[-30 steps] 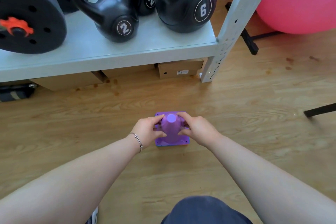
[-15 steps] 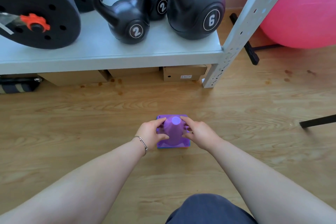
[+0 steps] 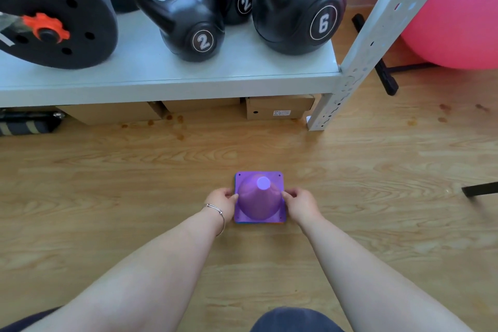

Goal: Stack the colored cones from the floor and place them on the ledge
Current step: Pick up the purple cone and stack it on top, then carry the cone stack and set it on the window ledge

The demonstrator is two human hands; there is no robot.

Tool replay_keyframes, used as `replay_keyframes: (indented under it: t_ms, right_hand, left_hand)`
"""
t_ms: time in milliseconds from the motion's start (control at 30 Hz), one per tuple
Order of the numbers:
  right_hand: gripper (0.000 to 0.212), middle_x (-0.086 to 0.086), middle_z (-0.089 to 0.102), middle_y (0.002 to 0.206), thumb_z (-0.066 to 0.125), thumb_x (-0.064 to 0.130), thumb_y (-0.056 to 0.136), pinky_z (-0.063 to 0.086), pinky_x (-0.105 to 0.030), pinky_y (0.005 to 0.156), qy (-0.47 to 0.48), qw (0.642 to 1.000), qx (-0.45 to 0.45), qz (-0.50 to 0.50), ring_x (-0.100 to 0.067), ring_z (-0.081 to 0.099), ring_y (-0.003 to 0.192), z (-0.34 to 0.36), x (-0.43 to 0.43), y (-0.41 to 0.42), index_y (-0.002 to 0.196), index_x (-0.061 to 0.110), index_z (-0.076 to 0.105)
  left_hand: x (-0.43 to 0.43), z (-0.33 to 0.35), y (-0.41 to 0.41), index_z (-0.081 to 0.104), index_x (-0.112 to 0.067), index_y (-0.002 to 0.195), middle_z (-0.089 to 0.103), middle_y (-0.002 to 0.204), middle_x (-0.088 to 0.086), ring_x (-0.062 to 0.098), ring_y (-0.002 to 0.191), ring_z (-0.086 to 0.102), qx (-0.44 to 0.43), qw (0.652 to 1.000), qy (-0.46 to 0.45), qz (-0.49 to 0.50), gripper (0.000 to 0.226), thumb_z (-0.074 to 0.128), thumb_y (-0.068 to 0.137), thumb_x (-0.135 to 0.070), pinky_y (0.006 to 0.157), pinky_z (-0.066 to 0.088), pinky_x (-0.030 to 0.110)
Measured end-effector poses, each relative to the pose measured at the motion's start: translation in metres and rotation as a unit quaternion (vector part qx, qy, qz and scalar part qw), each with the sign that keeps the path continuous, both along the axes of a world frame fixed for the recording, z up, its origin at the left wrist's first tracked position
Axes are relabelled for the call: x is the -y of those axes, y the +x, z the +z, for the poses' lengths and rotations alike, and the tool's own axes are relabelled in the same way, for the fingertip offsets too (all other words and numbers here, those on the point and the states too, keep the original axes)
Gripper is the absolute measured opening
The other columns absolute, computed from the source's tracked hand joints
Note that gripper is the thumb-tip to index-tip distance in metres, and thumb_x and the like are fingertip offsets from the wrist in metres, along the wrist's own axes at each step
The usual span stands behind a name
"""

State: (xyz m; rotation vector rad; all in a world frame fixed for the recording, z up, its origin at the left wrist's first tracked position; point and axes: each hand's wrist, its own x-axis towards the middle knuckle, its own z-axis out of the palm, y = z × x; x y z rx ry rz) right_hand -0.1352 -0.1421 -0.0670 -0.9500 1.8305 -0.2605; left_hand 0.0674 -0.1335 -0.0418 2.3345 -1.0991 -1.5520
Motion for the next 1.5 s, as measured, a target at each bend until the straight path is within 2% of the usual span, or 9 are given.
replay_keyframes:
  t_ms: [167,333,600,767,867,1000,1233,1333,1500]
  right_hand:
    - [0.026,-0.014,0.072,0.109,0.057,0.023,0.095,0.049,-0.035,0.090,0.020,0.999,0.021,-0.025,-0.031,0.066,0.106,-0.011,0.006,0.002,0.111,0.007,0.071]
    - [0.018,-0.017,0.073,0.105,0.051,0.039,0.075,0.053,-0.053,0.094,0.063,0.996,0.056,-0.019,-0.038,0.067,0.105,-0.066,0.016,-0.015,0.075,0.024,0.061]
    - [0.023,-0.017,0.072,0.095,0.057,0.030,0.087,0.053,-0.055,0.093,0.076,0.990,0.101,-0.055,-0.039,0.068,0.099,-0.055,0.005,-0.001,0.083,0.009,0.065]
    - [0.018,-0.016,0.069,0.087,0.056,0.022,0.093,0.053,-0.050,0.081,0.062,0.987,0.117,-0.091,-0.029,0.062,0.079,-0.025,0.001,0.004,0.081,0.010,0.063]
    - [0.023,-0.013,0.064,0.083,0.054,0.019,0.096,0.046,-0.040,0.075,0.037,0.983,0.136,-0.120,-0.025,0.056,0.079,-0.005,0.005,0.003,0.077,0.013,0.063]
    - [0.025,-0.014,0.063,0.081,0.050,0.016,0.100,0.047,-0.036,0.070,0.010,0.977,0.158,-0.144,-0.023,0.055,0.074,0.026,0.005,0.001,0.081,0.010,0.063]
    - [0.027,-0.006,0.055,0.072,0.052,0.024,0.091,0.039,-0.034,0.067,-0.015,0.969,0.153,-0.196,-0.022,0.045,0.070,0.121,-0.020,-0.003,0.065,0.017,0.057]
    - [0.027,-0.004,0.041,0.066,0.051,0.027,0.087,0.027,-0.033,0.064,-0.028,0.962,0.167,-0.214,-0.024,0.032,0.067,0.168,-0.033,-0.008,0.062,0.019,0.045]
    - [0.018,-0.003,0.047,0.067,0.052,0.024,0.092,0.032,-0.028,0.060,-0.040,0.951,0.203,-0.228,-0.019,0.037,0.064,0.258,-0.063,-0.013,0.079,0.013,0.057]
  left_hand:
    - [0.009,-0.048,0.013,0.068,-0.017,0.115,0.072,0.117,0.010,0.030,0.107,0.067,-0.027,0.997,0.027,0.062,0.039,0.055,0.084,-0.036,0.099,0.052,0.041]
    - [0.015,-0.053,0.010,0.064,-0.017,0.074,0.073,0.096,0.012,0.035,0.087,0.068,-0.021,0.992,0.052,0.112,0.021,0.057,0.078,-0.037,0.090,0.056,0.044]
    - [0.008,-0.012,0.004,0.069,-0.007,0.093,0.071,0.093,0.013,0.030,0.073,0.056,-0.010,0.987,0.073,0.145,0.033,0.057,0.087,-0.037,0.067,0.043,0.031]
    - [0.008,-0.048,0.018,0.072,-0.005,0.076,0.075,0.097,0.019,0.036,0.089,0.071,-0.093,0.972,0.049,0.209,0.032,0.063,0.068,-0.035,0.089,0.056,0.053]
    - [0.013,-0.003,0.005,0.069,-0.013,0.069,0.074,0.099,0.016,0.036,0.099,0.070,-0.114,0.968,0.018,0.222,0.018,0.064,0.085,-0.020,0.094,0.054,0.052]
    - [0.019,0.036,-0.002,0.067,-0.016,0.078,0.069,0.087,0.012,0.030,0.080,0.067,-0.145,0.963,-0.003,0.227,0.015,0.060,0.091,-0.014,0.088,0.057,0.046]
    - [0.015,0.091,0.001,0.074,-0.016,0.069,0.068,0.075,0.002,0.023,0.067,0.055,-0.126,0.971,0.030,0.198,0.016,0.070,0.069,-0.032,0.089,0.054,0.050]
    - [0.003,0.163,-0.014,0.076,-0.009,0.091,0.057,0.078,0.005,0.022,0.070,0.049,-0.166,0.962,0.030,0.217,0.018,0.066,0.081,-0.019,0.078,0.055,0.037]
    - [-0.033,0.267,-0.024,0.069,-0.011,0.089,0.071,0.091,0.006,0.022,0.079,0.067,-0.205,0.952,0.018,0.227,0.012,0.058,0.093,-0.012,0.080,0.058,0.031]
